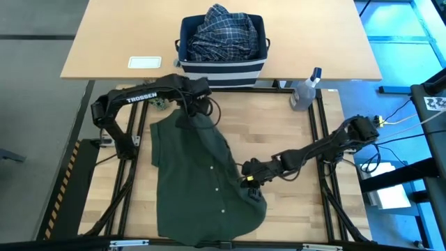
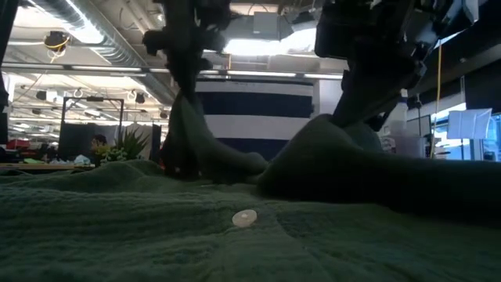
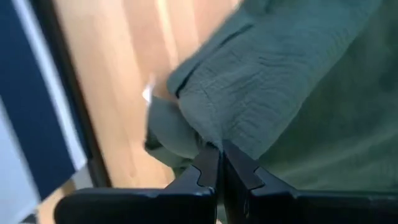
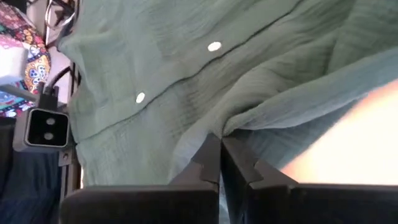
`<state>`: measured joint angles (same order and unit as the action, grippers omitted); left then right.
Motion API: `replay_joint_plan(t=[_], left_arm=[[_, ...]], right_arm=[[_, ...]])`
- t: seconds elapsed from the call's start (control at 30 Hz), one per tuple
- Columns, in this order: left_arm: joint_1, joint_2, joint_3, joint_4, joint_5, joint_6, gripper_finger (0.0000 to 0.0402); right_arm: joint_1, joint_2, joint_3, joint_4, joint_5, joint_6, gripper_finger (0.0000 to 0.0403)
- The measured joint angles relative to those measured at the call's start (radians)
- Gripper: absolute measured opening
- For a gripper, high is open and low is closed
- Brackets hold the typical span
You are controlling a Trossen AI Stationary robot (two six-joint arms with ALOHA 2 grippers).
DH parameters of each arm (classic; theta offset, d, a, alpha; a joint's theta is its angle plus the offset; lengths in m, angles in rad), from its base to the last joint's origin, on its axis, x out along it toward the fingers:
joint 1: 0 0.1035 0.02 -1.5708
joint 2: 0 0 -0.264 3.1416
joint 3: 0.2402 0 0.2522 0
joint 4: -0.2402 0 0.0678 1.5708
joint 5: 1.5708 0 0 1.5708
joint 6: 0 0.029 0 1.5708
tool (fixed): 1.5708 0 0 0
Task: Fold Laundry from Bin
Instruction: Fold the green polo shirt
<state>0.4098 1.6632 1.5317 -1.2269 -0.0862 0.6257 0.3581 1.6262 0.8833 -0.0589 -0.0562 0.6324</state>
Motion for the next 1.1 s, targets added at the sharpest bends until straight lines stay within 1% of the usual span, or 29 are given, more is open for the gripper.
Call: replay_joint_plan(t=[0.23, 0.4, 0.63, 0.83, 0.97, 1.03, 1.1], left_arm=[[0.005, -0.058, -0.204, 0.095, 0.047, 0.033, 0.0000], [0.021, -0.127, -0.317, 0.174, 0.055, 0.023, 0.0000], [0.046, -0.191, -0.416, 0.206, 0.051, -0.002, 0.0000], [0.061, -0.208, -0.480, 0.200, 0.029, -0.028, 0.0000], [0.071, -0.208, -0.512, 0.185, 0.008, -0.049, 0.0000], [0.076, -0.208, -0.527, 0.187, -0.002, -0.055, 0.0000], [0.084, -0.208, -0.538, 0.184, -0.002, -0.058, 0.0000]], right_arm=[[0.024, 0.024, 0.031, 0.006, -0.013, 0.016, 0.0000], [0.021, 0.030, 0.031, 0.010, -0.027, 0.017, 0.0000], [0.021, 0.046, 0.031, 0.022, -0.034, 0.015, 0.0000], [0.021, 0.048, 0.031, 0.038, -0.035, -0.017, 0.0000], [0.021, 0.048, 0.031, 0.067, -0.061, -0.050, 0.0001], [0.021, 0.048, 0.031, 0.061, -0.068, -0.066, 0.0007], [0.021, 0.048, 0.031, 0.048, -0.073, -0.084, 0.0023]])
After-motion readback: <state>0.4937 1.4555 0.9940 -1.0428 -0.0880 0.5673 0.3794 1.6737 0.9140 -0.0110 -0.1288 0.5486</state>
